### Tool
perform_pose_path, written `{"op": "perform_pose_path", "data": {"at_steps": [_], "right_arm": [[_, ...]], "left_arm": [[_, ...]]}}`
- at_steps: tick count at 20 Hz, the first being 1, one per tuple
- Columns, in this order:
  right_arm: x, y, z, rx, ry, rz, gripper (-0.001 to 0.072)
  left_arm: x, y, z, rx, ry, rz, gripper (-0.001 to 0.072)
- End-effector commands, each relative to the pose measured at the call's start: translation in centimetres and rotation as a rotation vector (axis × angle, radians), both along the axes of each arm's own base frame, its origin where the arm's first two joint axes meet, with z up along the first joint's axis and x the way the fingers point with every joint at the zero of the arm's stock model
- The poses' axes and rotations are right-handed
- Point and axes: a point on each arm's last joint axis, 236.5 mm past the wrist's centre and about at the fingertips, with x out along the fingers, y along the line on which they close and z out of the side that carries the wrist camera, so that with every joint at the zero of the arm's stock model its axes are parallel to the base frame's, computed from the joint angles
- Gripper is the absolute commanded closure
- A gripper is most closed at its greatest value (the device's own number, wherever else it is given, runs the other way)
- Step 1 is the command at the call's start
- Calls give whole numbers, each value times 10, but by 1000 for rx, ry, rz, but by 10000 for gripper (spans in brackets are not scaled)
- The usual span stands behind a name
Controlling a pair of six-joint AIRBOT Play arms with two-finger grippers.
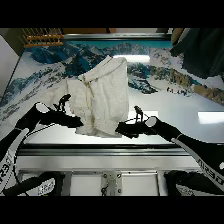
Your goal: Fold the clothes and pants, and hang the long-sleeved shirts on hangers.
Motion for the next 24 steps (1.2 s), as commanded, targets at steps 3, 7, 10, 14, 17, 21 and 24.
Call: {"op": "perform_pose_path", "data": {"at_steps": [3, 7, 10, 14, 17, 21, 24], "right_arm": [[14, 5, 8, 6, -93, 21, 693], [75, -15, 144, -9, -561, 217, 695], [114, -62, 333, -21, -942, 131, 696], [62, -92, 567, 36, -1438, 27, 696], [-9, -98, 679, 154, -1697, -11, 696], [-78, -111, 750, 288, -1883, -68, 696], [-96, -116, 762, 331, -1914, -92, 696]], "left_arm": [[-4, -5, 6, -23, 32, 4, 678], [28, -26, 119, -119, -136, -19, 678], [48, -72, 312, -380, -505, 26, 678], [-27, -103, 570, -645, -1151, -1, 678], [-115, -97, 689, -852, -1466, -21, 678], [-169, -106, 743, -998, -1612, -85, 678], [-169, -115, 756, -1033, -1680, -45, 678]]}}
